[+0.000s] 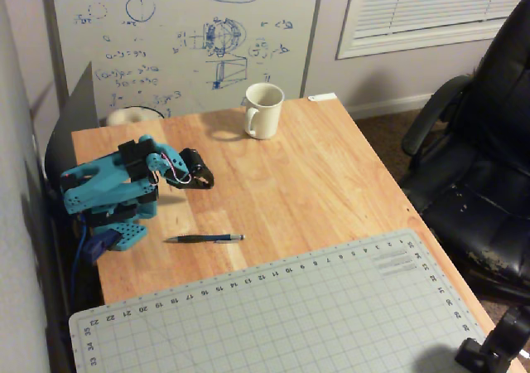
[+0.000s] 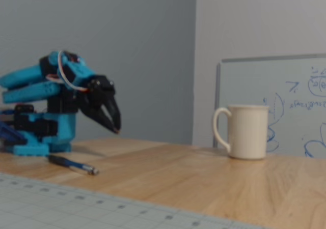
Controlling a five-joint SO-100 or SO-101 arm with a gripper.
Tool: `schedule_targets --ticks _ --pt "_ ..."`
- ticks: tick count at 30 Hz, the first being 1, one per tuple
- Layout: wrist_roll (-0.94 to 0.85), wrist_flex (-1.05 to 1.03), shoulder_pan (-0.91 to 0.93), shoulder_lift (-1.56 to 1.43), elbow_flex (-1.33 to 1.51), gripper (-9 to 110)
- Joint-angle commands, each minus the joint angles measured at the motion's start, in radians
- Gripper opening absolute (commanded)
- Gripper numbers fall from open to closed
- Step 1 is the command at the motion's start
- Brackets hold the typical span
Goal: Touch the pen.
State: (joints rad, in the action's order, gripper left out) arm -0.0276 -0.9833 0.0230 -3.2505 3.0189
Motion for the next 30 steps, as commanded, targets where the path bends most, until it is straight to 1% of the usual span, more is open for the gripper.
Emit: schedule_targets --ticks 1,6,10,12,15,18,22,24,26,30 --pt "-0.005 0.009 0.017 0.133 -0.206 0" --pt "-0.011 0.002 0.098 0.489 -0.477 0" --pt "-0.1 0.002 0.179 0.767 -0.675 0" --pt "-0.189 0.002 0.241 0.873 -0.753 1" --pt "-0.382 0.002 0.336 0.992 -0.831 1" --pt "-0.603 0.002 0.439 1.085 -0.879 1" --pt "-0.827 0.009 0.594 1.172 -0.897 1" --pt "-0.905 0.006 0.641 1.201 -0.893 1" --pt "-0.963 0.003 0.65 1.232 -0.891 1" --pt "-1.005 0.003 0.646 1.301 -0.884 1"
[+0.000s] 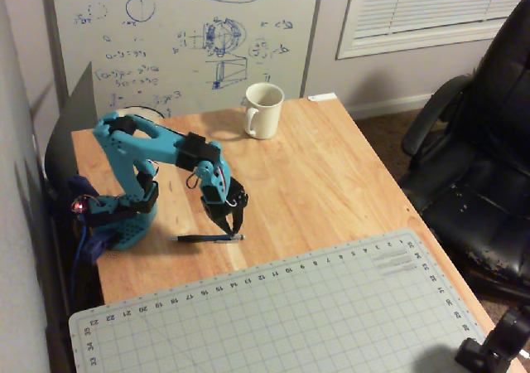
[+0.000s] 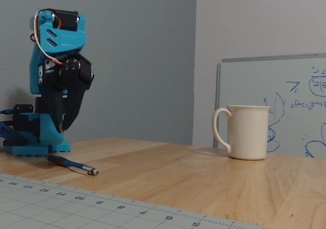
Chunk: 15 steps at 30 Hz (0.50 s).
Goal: Touch the pen.
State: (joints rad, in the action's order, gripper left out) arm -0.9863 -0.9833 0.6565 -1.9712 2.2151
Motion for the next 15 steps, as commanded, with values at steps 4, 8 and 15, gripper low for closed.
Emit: schedule_targets --ticks 4,8,15 --pt "-0.035 0.015 -0.083 0.087 -0.054 1" --pt "-0.031 0.015 -0.17 0.094 -0.035 1" --pt "-0.035 0.015 -0.17 0.106 -0.034 1"
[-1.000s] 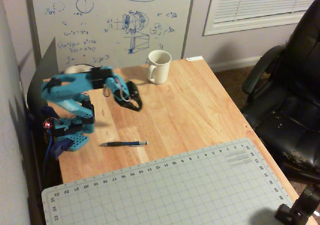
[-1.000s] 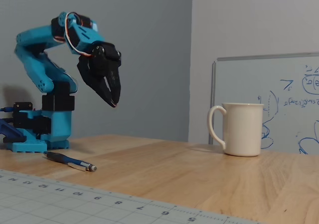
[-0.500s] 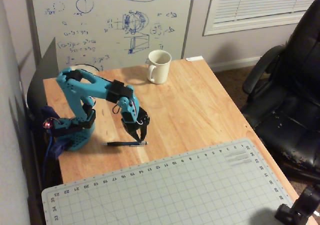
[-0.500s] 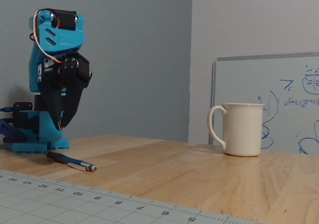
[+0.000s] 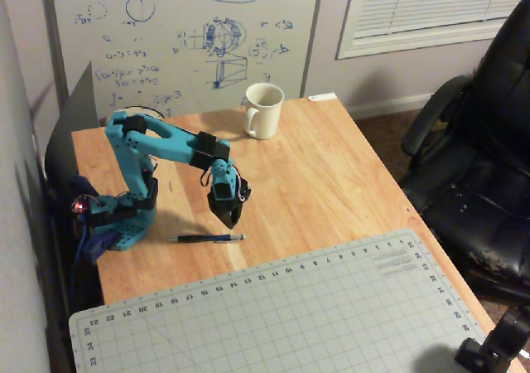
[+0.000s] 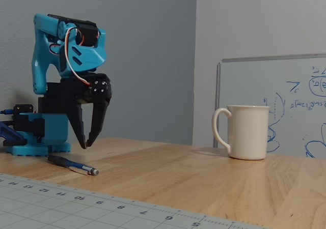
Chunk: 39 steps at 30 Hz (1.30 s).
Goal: Touch the pen.
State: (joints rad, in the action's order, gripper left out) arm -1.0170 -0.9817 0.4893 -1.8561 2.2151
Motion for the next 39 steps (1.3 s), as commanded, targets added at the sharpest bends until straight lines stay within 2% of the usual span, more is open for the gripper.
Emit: schedule_targets --ticks 1,12,39 --pt "-0.002 0.014 -0.003 -0.008 -0.034 1" --pt "0.0 0.014 -0.005 0.117 -0.044 1" --pt "0.0 0.014 -0.003 0.153 -0.034 1"
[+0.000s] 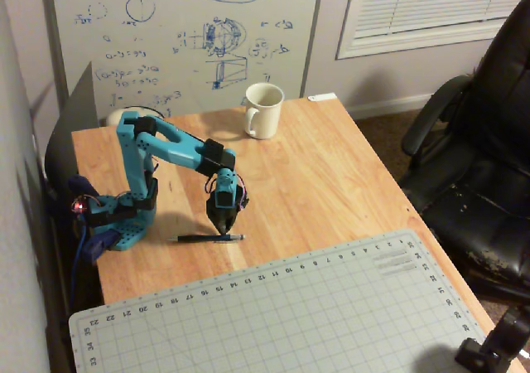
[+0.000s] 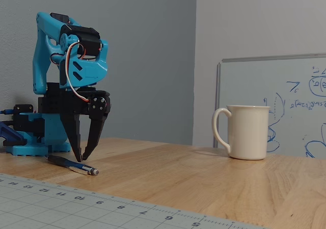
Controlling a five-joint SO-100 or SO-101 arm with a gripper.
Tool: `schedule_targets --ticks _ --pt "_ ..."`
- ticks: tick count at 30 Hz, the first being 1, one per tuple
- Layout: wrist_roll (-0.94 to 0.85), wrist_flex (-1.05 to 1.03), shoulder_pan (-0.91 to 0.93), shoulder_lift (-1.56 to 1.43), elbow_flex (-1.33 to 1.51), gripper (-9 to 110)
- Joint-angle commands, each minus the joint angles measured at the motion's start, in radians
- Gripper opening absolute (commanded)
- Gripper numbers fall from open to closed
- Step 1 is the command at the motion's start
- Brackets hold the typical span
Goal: Touch the pen.
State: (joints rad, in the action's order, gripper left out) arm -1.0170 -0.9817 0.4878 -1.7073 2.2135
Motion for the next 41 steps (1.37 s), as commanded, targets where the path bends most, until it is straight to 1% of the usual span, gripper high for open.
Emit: schedule_targets --ticks 1,41 --pt "0.0 0.014 -0.002 0.018 -0.032 1" --pt "0.0 0.014 -0.014 0.034 -0.054 1"
